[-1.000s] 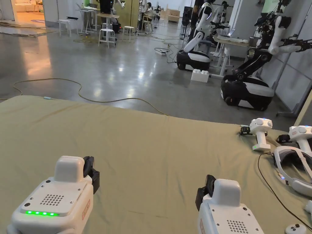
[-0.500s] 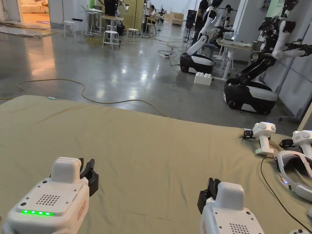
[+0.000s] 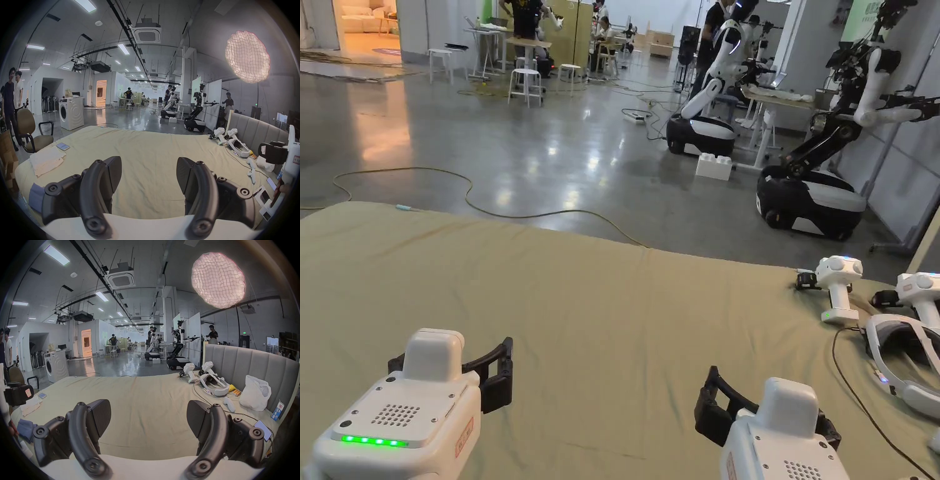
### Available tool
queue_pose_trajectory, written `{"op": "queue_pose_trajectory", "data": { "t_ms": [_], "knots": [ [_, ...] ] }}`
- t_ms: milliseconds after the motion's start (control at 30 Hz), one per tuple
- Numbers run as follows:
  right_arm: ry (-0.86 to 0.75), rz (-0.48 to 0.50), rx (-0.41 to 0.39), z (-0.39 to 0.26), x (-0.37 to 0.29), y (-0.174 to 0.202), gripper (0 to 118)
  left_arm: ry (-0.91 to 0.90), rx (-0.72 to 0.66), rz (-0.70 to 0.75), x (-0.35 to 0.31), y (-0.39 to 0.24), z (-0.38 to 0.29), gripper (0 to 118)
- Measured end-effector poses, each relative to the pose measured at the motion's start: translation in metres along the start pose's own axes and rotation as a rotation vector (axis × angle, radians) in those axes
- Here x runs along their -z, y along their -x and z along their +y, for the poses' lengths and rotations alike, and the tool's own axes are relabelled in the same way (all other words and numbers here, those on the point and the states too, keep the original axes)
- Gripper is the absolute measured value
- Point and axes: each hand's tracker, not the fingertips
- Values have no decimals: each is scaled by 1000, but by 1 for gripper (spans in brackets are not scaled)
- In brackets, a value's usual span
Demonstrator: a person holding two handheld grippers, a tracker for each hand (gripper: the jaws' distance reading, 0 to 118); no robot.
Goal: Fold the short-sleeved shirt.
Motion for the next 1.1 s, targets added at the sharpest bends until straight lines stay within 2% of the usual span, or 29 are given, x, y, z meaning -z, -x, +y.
{"op": "queue_pose_trajectory", "data": {
  "t_ms": [100, 200, 333, 400, 567, 700, 800, 900, 1000, 1100],
  "knots": [
    [-8, 11, -3, 1, 0, -1, 99, -5, -30, -5, 2, 1, 0, 76],
    [-24, 19, -8, 2, 0, 0, 99, -45, -4, -1, 0, -1, -1, 76],
    [-41, -43, -51, 2, 3, 7, 99, -44, 23, 3, 1, -2, -2, 76],
    [-39, -47, -42, 3, 4, 8, 99, -43, 21, 1, 1, -2, -1, 76],
    [-55, 10, 1, 2, 2, 7, 99, -55, 12, 18, 0, -3, -2, 76],
    [-38, -2, 34, 6, 4, 10, 99, -56, 13, 31, -1, -2, -4, 76],
    [-18, -28, 29, 9, 7, 15, 99, -49, 15, 24, -2, -2, -5, 76],
    [-13, -12, 39, 10, 6, 15, 99, -51, 11, 26, -3, -1, -5, 76],
    [11, 16, 93, 13, 6, 15, 99, -67, 0, 27, -4, 0, -4, 76],
    [37, -12, 108, 7, 17, 15, 99, -72, 2, 40, -4, -1, -3, 76]
  ]
}}
